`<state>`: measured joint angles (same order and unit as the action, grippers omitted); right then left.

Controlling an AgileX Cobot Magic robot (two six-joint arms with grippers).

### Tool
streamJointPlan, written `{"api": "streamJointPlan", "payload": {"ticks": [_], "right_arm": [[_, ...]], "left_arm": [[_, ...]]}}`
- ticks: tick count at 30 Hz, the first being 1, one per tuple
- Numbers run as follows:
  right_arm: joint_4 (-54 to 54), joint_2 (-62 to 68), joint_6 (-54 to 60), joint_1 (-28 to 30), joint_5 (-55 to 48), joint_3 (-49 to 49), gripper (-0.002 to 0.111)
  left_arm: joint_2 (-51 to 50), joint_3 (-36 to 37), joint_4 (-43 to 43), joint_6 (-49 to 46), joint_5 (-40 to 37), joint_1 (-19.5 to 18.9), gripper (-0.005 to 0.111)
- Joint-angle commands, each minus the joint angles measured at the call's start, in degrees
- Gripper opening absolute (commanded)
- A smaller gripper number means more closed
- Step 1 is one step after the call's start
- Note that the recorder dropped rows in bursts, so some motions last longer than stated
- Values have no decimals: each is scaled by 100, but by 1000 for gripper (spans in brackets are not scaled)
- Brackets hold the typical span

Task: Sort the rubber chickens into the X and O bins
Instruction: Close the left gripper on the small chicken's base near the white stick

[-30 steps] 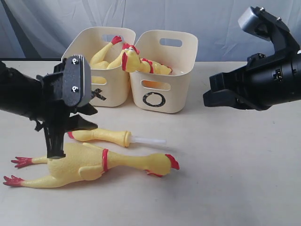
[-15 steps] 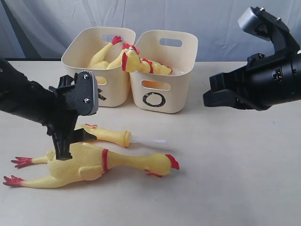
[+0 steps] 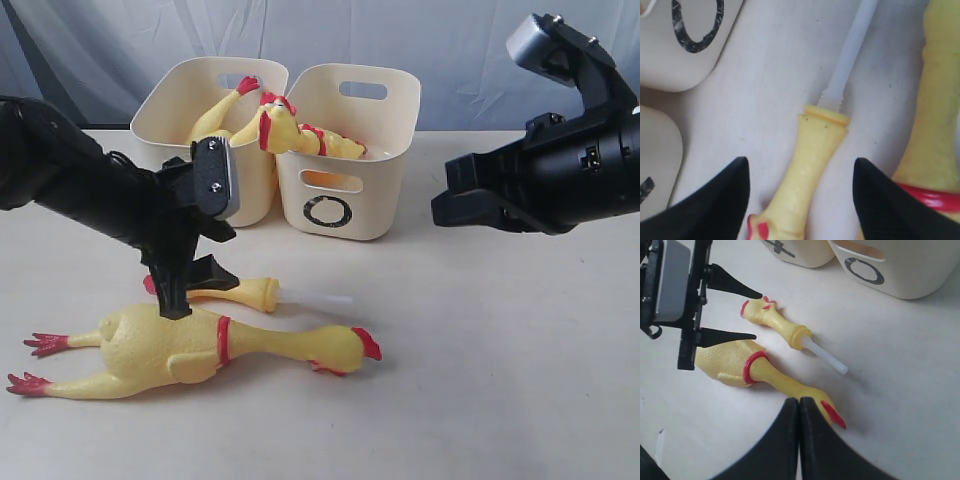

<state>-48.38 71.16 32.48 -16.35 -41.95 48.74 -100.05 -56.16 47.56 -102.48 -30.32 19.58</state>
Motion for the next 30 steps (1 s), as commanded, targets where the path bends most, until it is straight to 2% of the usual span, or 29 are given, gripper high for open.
{"api": "streamJointPlan", "payload": {"ticks": [1,30], "right_arm": [[-77,-22,45,18,-3,-3,-1],[-113,-22,45,18,-24,-3,-1]], "left_arm": [[-290,-228,31,14,-215,-6,57],[-1464,-792,312,-110,-429,4,57]]}}
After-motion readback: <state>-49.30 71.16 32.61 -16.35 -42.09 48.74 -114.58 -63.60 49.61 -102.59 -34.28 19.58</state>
